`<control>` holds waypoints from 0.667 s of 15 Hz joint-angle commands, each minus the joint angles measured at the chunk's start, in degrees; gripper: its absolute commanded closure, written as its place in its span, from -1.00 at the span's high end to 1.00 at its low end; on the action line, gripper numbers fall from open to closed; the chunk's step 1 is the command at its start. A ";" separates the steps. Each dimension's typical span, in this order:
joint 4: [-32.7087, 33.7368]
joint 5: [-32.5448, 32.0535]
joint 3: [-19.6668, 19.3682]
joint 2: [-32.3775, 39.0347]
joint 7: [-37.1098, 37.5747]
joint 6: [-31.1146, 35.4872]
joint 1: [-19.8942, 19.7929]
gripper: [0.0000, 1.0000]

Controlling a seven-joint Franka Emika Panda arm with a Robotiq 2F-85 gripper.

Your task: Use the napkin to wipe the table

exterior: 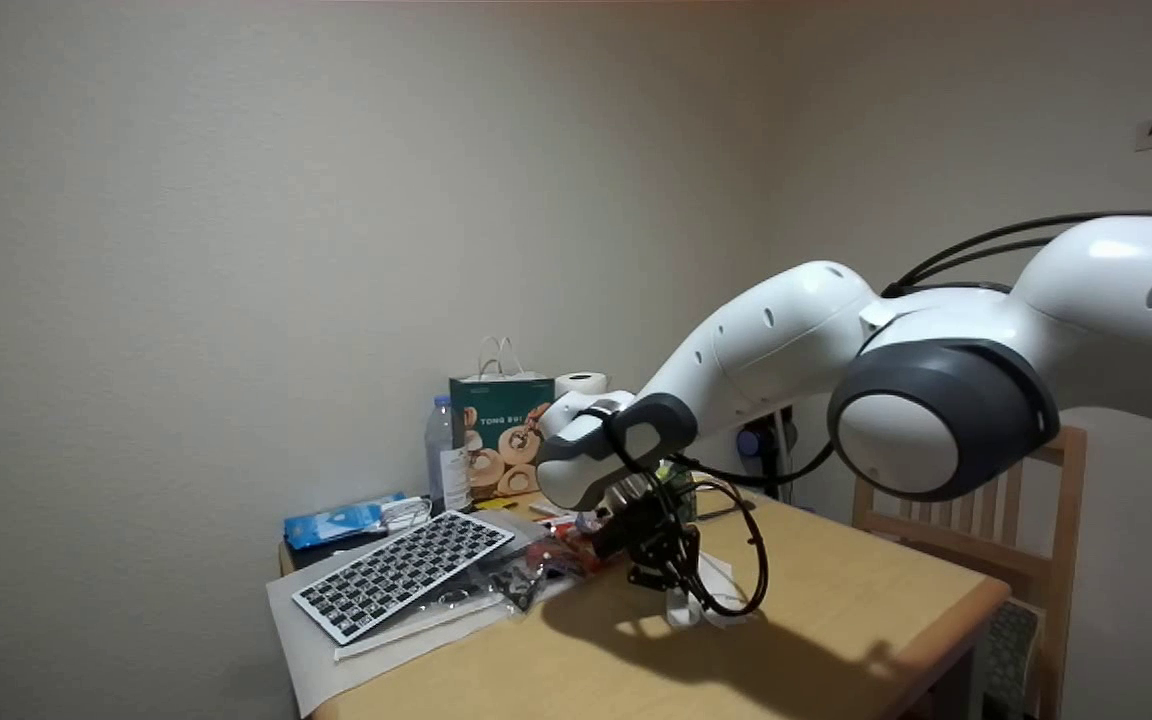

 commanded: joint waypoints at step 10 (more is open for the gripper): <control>-0.49 -0.63 3.28 1.63 -18.97 3.84 -0.12 -0.99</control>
